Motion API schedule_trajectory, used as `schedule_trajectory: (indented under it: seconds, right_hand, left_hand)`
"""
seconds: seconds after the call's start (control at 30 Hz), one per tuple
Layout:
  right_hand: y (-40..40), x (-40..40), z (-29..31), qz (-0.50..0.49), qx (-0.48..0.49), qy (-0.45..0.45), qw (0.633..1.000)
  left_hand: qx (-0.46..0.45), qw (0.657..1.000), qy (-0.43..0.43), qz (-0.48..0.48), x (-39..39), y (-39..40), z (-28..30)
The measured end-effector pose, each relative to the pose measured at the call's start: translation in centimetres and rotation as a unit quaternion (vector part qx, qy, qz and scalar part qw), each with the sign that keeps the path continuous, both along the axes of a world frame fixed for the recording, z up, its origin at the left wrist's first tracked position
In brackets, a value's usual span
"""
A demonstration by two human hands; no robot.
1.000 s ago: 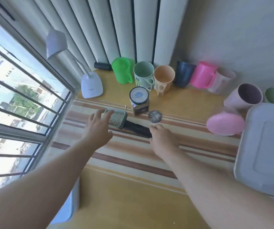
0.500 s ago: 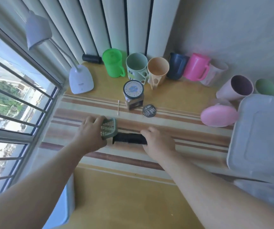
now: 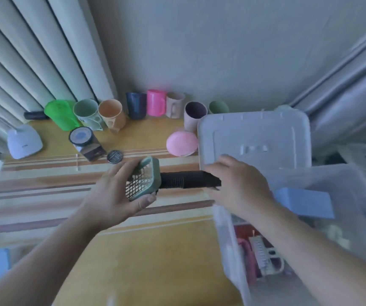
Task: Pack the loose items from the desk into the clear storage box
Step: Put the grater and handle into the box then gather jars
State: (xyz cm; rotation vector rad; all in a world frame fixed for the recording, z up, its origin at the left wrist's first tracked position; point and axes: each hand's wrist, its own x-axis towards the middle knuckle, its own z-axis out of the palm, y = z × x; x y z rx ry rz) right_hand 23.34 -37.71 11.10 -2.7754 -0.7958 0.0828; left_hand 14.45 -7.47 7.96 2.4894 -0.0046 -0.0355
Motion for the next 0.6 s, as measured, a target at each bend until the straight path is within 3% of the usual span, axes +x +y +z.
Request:
schedule_trajectory:
  seconds: [0.13,0.27,0.43,0.6]
  right_hand:
    - [-11.4,-2.4,1.3,-0.055,0.003,0.005,0.998]
    - [-20.7,-4.3,-0.5,-0.136,-0.061,0.076,0.986]
    - [-25.6,-6.8,-3.6,-0.048,-0.151,0.199,0.967]
    - [-26.6,-8.0,-6.0,0.067,-0.25,0.275,0.926]
  left_hand:
    - [0.03,0.996,-0.053,-0.067,1.4,-10.7,2.2]
    - [0.071,0.986,-0.094,-0.114,1.5,-20.3,2.3]
    - [0.123,0.982,-0.042,-0.14,0.9,-28.0,1.4]
    - [0.177,0.971,0.05,-0.15,0.1,-31.9,0.5]
